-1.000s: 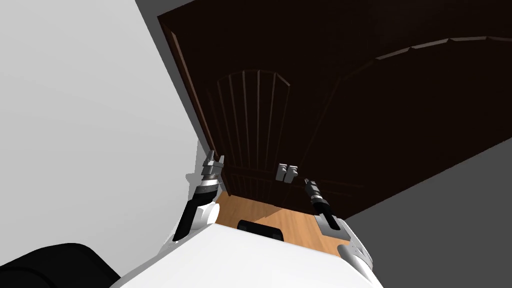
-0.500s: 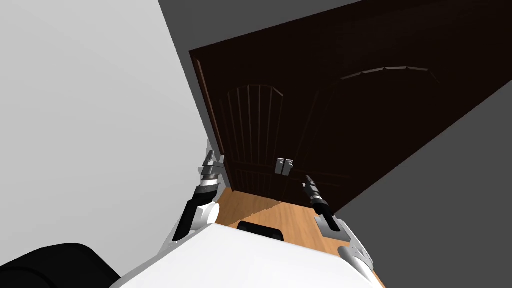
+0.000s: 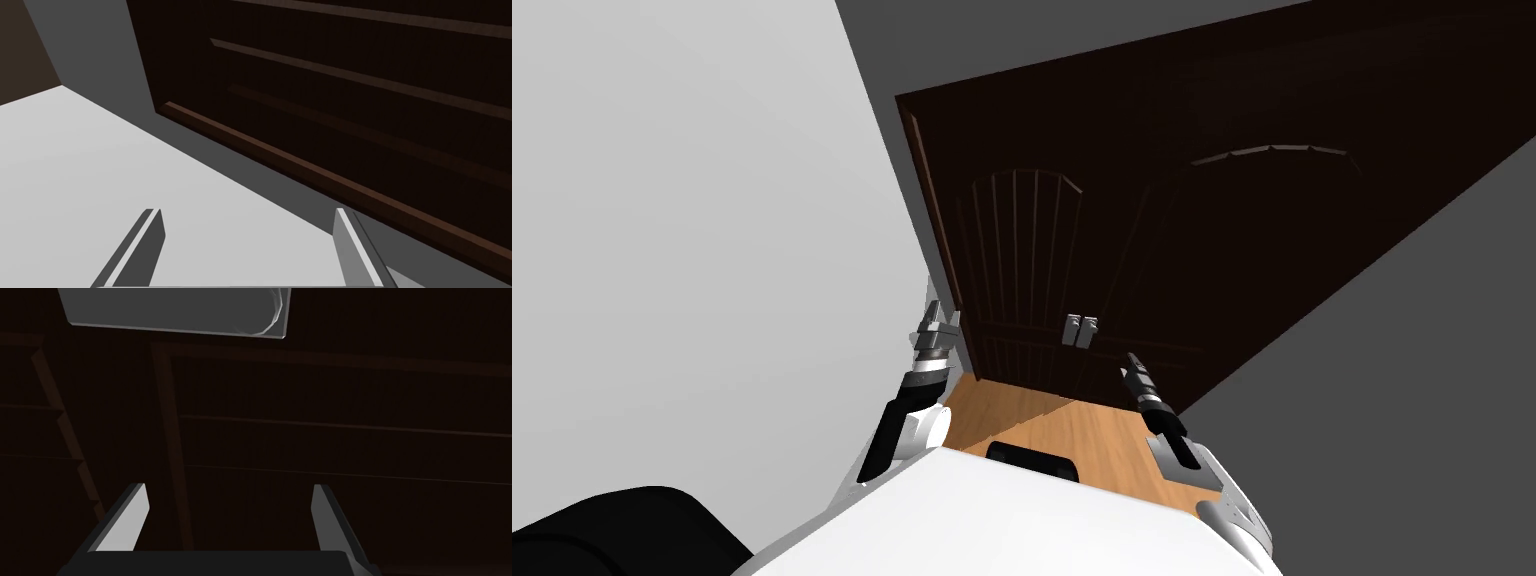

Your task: Pull the door open

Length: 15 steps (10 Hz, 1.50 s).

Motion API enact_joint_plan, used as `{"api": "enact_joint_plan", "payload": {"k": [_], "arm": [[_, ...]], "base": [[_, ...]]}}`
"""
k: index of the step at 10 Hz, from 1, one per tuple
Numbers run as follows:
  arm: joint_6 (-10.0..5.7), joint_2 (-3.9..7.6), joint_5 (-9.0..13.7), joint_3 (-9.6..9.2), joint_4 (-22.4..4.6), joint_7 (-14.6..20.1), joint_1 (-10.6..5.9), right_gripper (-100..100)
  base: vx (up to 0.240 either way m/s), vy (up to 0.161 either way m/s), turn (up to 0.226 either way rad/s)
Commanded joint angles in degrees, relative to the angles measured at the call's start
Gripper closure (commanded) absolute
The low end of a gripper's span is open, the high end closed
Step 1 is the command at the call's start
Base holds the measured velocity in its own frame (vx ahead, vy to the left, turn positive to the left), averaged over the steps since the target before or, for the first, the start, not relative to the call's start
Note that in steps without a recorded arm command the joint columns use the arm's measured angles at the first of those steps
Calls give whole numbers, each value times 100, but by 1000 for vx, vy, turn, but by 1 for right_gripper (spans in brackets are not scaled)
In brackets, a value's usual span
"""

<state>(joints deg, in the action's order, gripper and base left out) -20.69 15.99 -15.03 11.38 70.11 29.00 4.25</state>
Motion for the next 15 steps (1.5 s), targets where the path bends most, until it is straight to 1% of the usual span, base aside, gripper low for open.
{"api": "enact_joint_plan", "payload": {"k": [1, 2, 3, 4, 7, 9, 10, 11, 12, 13, 15], "arm": [[63, 8, 10, 159, -41, -81, 60, -100], [83, 48, 29, 259, -96, -111, 82, -100], [93, 59, 41, 315, -135, -140, 72, -100], [92, 50, 43, 320, -146, -153, 51, -100], [63, -44, 31, 222, -133, -181, -78, -100], [23, -156, 10, 73, -90, -192, -215, -100], [-6, -237, -7, -41, -54, -195, -308, -100], [-6, -237, -7, -41, -54, -195, -308, -100], [-89, -222, -1, -2, -172, -210, -330, -100], [-89, -222, -1, -2, -172, -210, -330, 100], [-89, -222, -1, -2, -172, -210, -330, 100]], "base": [[19, -81, -121], [65, -81, -107], [147, -61, -68], [171, -28, 9], [194, 8, 84], [208, 69, 147], [202, 130, 260], [153, 114, 82], [57, 47, -5], [0, 0, 0], [-25, -14, 12]]}}
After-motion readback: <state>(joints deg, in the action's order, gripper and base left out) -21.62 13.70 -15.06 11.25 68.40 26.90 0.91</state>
